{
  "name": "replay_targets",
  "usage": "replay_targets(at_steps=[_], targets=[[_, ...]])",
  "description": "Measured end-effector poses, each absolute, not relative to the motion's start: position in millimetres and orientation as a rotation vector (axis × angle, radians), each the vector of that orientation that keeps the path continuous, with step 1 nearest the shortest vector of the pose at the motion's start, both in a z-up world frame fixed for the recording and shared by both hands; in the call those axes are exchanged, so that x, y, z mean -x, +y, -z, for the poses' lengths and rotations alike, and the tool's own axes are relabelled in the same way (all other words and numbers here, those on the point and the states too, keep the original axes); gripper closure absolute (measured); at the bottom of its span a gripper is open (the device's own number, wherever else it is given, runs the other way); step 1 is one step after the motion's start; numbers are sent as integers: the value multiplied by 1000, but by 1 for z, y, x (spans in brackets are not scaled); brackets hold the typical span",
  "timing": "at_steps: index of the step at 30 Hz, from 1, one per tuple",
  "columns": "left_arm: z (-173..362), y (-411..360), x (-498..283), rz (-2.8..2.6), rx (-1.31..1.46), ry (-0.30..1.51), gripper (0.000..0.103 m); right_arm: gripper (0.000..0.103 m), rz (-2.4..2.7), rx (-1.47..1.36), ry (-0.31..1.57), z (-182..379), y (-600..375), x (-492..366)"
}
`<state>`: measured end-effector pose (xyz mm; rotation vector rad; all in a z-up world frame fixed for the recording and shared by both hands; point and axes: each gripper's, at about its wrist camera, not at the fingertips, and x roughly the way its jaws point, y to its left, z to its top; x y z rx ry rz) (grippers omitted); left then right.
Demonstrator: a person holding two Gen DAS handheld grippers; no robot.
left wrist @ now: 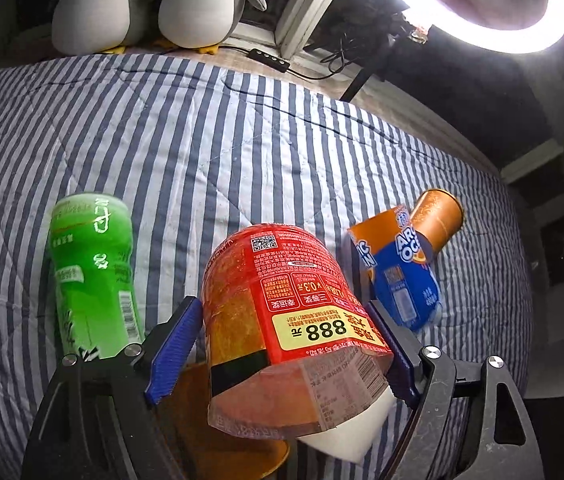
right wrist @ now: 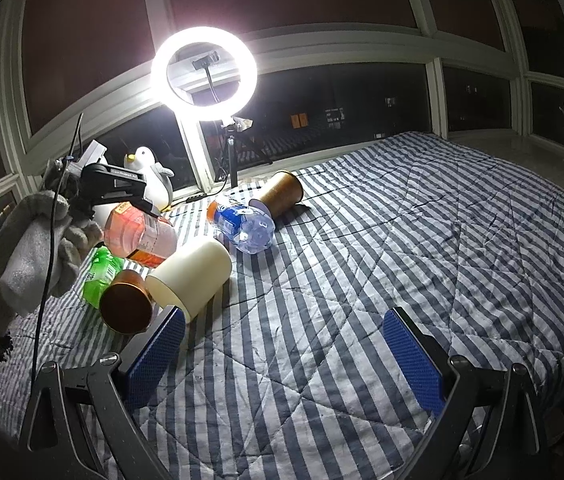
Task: Flip cup upside down
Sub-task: 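Lift the red-labelled jar off the bedspread with the left gripper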
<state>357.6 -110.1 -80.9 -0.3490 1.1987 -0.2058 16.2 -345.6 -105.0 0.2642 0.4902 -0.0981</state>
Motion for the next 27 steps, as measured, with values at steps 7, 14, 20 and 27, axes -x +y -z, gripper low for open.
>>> replay_targets(at_steps=[7, 14, 20, 27], targets=[[53, -108, -313, 281, 319, 1155, 19, 5, 96, -258, 478, 99, -340, -9], [28, -108, -238, 372, 250, 1108, 19, 5, 89, -260, 469, 98, -336, 1], [19, -105, -171, 431, 189, 1077, 19, 5, 94, -272, 456, 98, -339, 14], [37, -116, -118, 464, 120, 1069, 19, 5, 101, -276, 453, 100, -340, 28]])
